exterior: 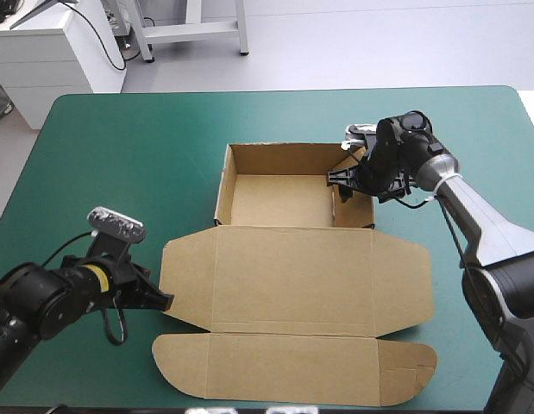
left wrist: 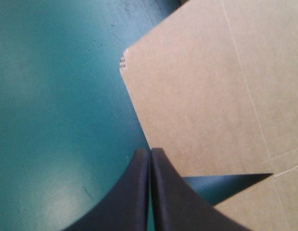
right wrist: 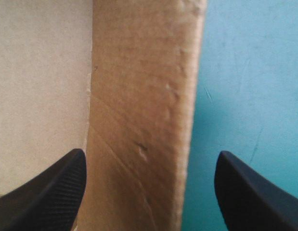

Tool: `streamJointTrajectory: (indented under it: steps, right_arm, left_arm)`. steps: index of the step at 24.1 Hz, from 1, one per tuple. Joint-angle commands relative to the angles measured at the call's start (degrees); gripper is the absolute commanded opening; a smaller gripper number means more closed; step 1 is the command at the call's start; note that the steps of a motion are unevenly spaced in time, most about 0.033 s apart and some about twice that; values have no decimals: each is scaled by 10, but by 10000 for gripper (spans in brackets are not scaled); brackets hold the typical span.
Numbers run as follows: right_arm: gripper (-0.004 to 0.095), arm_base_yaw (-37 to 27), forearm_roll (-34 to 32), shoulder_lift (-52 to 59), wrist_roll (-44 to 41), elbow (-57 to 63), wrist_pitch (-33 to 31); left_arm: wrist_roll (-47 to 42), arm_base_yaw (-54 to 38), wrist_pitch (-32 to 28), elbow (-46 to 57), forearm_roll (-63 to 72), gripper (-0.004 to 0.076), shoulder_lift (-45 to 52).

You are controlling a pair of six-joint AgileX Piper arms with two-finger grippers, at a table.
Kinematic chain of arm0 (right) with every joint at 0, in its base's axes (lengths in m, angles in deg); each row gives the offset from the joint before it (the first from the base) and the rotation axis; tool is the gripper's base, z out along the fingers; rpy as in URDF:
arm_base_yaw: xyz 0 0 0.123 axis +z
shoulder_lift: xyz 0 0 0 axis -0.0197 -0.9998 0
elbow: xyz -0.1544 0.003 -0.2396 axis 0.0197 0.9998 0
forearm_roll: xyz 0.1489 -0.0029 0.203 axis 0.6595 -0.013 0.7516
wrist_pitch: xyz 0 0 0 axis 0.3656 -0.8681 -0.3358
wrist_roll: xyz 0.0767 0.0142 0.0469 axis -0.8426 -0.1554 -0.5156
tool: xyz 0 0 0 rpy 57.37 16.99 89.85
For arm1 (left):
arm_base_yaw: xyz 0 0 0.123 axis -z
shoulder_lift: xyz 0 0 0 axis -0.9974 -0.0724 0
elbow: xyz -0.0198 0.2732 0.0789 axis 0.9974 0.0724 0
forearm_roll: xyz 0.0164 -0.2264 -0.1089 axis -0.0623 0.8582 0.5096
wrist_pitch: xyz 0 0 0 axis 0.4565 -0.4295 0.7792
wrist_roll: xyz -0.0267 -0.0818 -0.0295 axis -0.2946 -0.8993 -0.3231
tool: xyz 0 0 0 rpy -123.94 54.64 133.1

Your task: Fold the box

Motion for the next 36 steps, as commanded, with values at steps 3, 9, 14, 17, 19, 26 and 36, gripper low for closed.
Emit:
streamJointTrajectory:
  steps: [3,9,14,17,19,26,36]
  right_arm:
    - [545,-3,8,12,1,-14,20]
    - [-5,-10,5,13,5,-19,33]
    - [-21,-43,5,17,23,-72,4]
    - [-21,-85,-5,25,55,-143,-33]
    - [-21,-126,-35,32,71,-199,-61]
    - [-21,-372,-69,14,117,-282,-80]
    - [39,-458,-37,-63,128,-242,-65]
  left_arm:
    - [-6,3,-78,86,-2,-8,100]
    - [-6,3,-89,140,-2,-8,191]
    - [-2,3,-90,152,-4,-8,238]
    - [-2,3,-90,152,-4,-8,252]
    - [-2,3,-90,152,-4,-8,256]
    - [-2,3,-102,152,-4,-8,256]
    - [-2,3,-110,152,-4,-8,256]
